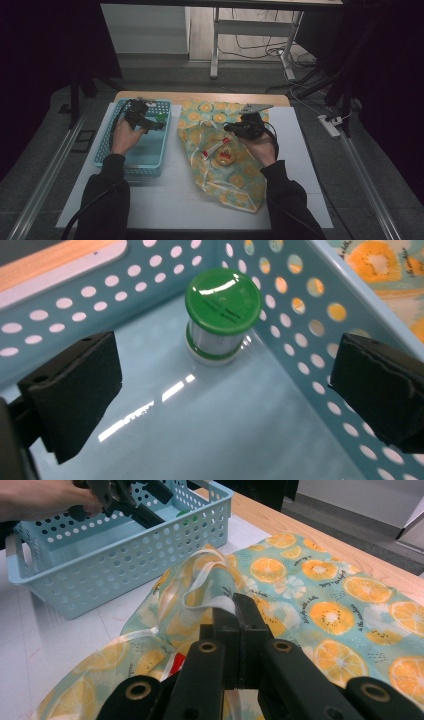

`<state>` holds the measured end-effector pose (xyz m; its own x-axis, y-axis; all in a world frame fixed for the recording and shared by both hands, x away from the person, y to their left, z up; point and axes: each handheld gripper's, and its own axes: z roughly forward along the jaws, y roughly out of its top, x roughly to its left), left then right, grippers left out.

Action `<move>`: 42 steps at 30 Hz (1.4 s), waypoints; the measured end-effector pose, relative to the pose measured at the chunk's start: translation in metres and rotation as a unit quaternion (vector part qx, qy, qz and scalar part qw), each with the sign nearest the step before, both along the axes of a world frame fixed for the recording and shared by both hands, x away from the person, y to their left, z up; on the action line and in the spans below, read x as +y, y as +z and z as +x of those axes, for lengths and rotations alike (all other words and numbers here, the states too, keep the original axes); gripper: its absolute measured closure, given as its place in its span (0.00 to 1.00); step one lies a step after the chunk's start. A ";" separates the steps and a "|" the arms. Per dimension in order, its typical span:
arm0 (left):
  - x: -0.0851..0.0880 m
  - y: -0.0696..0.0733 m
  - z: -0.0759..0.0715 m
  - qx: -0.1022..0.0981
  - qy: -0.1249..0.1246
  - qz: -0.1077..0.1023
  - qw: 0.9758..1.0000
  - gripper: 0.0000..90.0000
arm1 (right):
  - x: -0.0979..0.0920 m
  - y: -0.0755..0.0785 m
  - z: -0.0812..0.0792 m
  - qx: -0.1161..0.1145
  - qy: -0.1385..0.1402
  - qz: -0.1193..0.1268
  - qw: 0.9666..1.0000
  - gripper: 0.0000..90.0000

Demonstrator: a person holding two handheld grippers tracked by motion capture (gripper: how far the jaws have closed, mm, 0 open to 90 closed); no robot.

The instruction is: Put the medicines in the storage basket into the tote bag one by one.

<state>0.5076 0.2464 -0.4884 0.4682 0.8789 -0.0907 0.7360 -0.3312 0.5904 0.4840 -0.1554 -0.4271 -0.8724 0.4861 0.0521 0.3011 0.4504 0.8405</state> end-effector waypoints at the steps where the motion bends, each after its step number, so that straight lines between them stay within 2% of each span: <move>1: 0.000 0.000 0.002 0.001 0.000 0.001 1.000 0.01 | 0.000 0.000 0.000 0.000 0.000 0.000 1.000 1.00; 9: -0.005 -0.004 0.016 0.011 -0.006 0.007 1.000 0.04 | -0.001 0.000 0.000 0.000 0.000 0.001 1.000 1.00; 14: -0.010 -0.003 0.023 0.010 -0.008 0.028 1.000 0.10 | -0.001 0.000 0.001 0.000 -0.001 0.002 1.000 1.00; 17: -0.011 -0.003 0.026 0.012 -0.013 0.029 0.999 0.17 | -0.001 0.000 0.001 0.001 0.000 0.001 1.000 1.00; 22: -0.013 -0.005 0.030 0.028 -0.022 0.023 0.999 0.31 | -0.002 0.000 0.001 0.001 -0.001 0.002 1.000 1.00; 28: -0.015 -0.006 0.032 0.033 -0.033 0.023 0.999 0.48 | -0.001 0.000 0.001 0.001 0.000 0.002 1.000 1.00; 30: -0.015 -0.006 0.032 0.033 -0.033 0.024 0.999 0.57 | -0.001 0.000 0.001 0.001 0.000 0.002 1.000 1.00; 42: -0.013 -0.002 0.030 0.048 -0.012 0.016 0.999 0.58 | -0.002 0.000 0.001 0.001 0.000 0.003 1.000 1.00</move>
<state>0.5377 0.2331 -0.4906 0.4802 0.8703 -0.1091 0.7802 -0.3670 0.5065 0.4846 -0.1569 -0.4269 -0.8723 0.4858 0.0557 0.3022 0.4461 0.8424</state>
